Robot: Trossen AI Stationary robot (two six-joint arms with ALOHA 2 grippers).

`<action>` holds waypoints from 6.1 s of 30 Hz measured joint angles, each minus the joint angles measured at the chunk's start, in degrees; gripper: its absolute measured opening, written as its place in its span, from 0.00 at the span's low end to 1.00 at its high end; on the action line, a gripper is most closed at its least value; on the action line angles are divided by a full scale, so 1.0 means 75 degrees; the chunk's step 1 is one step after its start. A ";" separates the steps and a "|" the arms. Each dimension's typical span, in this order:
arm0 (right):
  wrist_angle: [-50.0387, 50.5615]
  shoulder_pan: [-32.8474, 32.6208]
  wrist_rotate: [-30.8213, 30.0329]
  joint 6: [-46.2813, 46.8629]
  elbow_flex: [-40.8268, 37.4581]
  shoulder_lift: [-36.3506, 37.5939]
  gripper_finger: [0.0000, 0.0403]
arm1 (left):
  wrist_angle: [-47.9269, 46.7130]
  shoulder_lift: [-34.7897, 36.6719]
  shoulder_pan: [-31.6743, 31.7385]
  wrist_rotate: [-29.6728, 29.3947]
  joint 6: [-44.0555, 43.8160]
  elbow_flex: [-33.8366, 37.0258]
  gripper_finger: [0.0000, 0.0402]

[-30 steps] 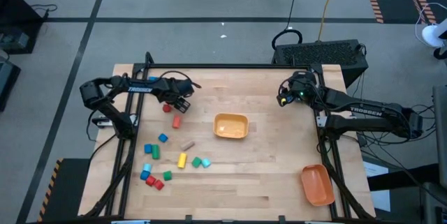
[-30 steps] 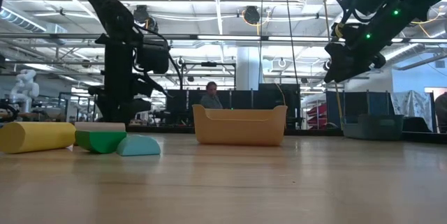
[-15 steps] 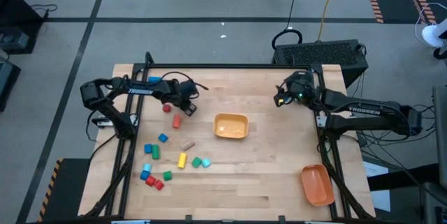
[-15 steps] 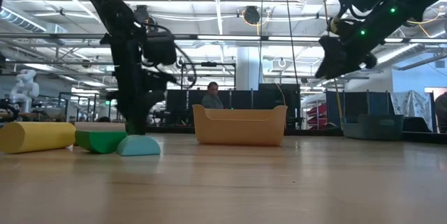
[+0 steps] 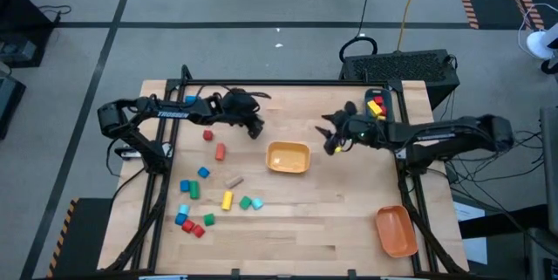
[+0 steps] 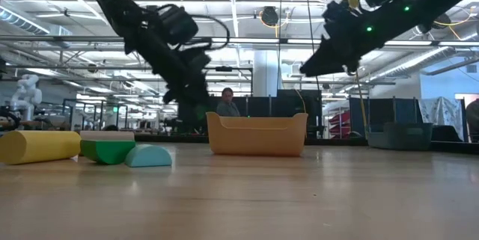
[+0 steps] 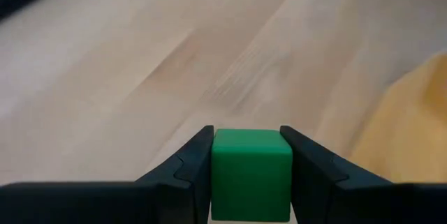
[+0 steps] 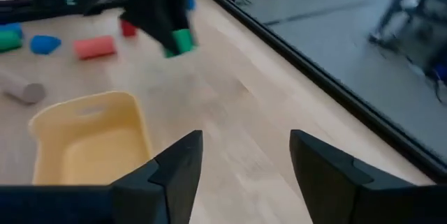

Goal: Sort blocks by size
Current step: Put the green square block into the blue bin, then put the blue square block into the blue bin

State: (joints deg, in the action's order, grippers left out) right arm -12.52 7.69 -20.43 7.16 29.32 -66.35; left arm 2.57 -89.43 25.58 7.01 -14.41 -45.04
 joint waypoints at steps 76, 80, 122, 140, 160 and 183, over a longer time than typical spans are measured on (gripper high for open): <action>-0.3262 -0.1922 -0.4451 -0.4595 0.2463 -0.3796 0.29 | 0.5013 0.0063 -0.0354 0.3339 -0.1553 -0.0019 0.53; -0.1463 -0.1760 -0.4611 -0.3433 0.2465 -0.3131 0.29 | 0.4866 0.0067 0.0094 0.4110 -0.1612 -0.0022 0.53; 0.4496 0.4076 -0.2987 0.2325 -0.0030 0.0311 0.31 | 0.1324 0.0167 0.0837 0.3252 0.0298 0.0035 0.53; 0.3878 0.4866 -0.2611 0.2382 -0.0035 -0.0142 0.36 | -0.1866 0.1991 0.0965 0.0077 0.1815 0.0033 0.53; 0.2837 0.3850 -0.1419 0.2308 -0.0032 0.0407 0.65 | -0.4714 0.2075 0.1629 -0.1574 0.1747 0.0033 0.53; 0.1423 0.2888 -0.0633 0.1823 -0.0023 0.0461 0.63 | -0.5500 0.0880 0.3053 -0.3630 0.0763 0.0036 0.53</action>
State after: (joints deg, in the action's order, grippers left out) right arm -1.85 29.34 -25.17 20.83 29.15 -62.89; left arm -38.69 -82.83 48.48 -20.21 -8.69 -44.77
